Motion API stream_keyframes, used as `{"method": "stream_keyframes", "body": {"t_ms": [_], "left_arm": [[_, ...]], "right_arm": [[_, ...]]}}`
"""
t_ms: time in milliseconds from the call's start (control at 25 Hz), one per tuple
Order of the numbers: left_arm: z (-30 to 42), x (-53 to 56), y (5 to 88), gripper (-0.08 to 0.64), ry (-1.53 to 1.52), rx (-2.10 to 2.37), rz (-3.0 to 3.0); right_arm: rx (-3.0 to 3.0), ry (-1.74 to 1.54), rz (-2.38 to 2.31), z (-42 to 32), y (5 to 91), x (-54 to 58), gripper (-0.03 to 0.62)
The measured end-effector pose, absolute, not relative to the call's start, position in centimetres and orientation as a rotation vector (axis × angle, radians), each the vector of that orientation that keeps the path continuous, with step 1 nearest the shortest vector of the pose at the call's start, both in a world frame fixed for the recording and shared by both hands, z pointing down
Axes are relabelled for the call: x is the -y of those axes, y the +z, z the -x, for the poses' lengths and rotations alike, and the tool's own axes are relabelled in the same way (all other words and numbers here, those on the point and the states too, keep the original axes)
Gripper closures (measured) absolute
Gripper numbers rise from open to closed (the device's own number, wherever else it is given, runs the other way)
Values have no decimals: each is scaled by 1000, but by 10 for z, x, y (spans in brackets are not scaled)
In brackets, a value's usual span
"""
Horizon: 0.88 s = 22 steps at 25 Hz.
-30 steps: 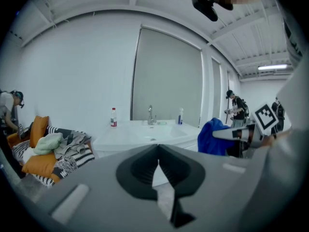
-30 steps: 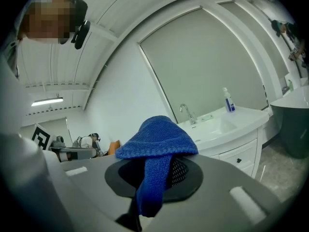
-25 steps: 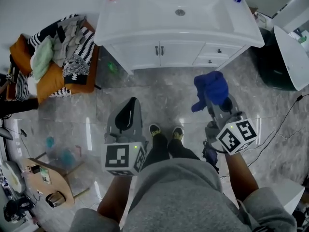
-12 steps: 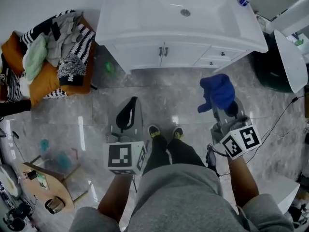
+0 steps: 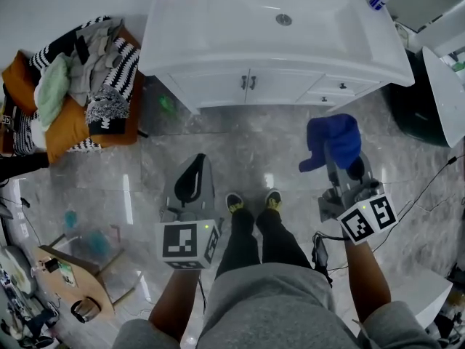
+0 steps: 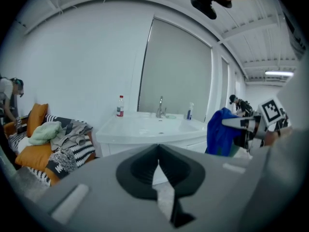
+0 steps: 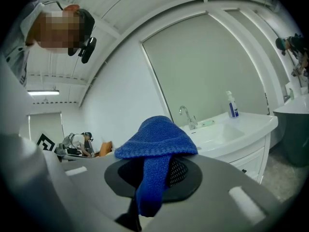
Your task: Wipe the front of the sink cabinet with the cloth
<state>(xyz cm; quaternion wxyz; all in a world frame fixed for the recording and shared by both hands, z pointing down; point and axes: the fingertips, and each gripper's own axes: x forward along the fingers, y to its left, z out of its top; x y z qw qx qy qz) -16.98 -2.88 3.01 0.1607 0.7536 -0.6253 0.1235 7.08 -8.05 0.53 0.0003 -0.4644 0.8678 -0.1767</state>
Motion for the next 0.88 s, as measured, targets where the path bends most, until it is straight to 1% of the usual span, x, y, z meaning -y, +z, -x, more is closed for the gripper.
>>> {"method": "stream_keyframes", "body": {"t_ms": [120, 240, 480, 600, 880], "left_arm": [[165, 41, 50, 551, 387, 1777, -2130], [160, 57, 65, 551, 399, 1785, -2123], [148, 87, 98, 551, 407, 1786, -2126], [147, 103, 120, 551, 406, 1797, -2124], [154, 130, 198, 551, 365, 1825, -2107]], "right_arm": [[-2742, -588, 1506, -82, 25, 99, 532], [-2681, -675, 1686, -104, 53, 129, 529], [-2706, -587, 1872, -121, 101, 166, 526], [-2702, -614, 1904, -125, 132, 184, 526], [-2639, -596, 1970, -145, 210, 226, 526]]}}
